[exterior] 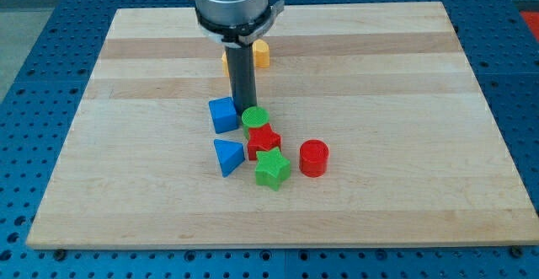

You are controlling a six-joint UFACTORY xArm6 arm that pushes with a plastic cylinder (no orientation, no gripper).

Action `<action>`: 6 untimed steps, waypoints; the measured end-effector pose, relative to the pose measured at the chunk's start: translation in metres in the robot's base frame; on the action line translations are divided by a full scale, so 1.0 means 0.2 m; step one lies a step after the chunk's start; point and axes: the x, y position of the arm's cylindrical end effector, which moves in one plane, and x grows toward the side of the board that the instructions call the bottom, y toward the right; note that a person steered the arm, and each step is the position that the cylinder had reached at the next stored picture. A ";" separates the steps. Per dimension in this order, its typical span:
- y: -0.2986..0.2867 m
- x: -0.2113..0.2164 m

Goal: Move the blue cube towards the center left of the board

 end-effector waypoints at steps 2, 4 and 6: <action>-0.05 0.10; -0.14 0.10; -0.12 0.22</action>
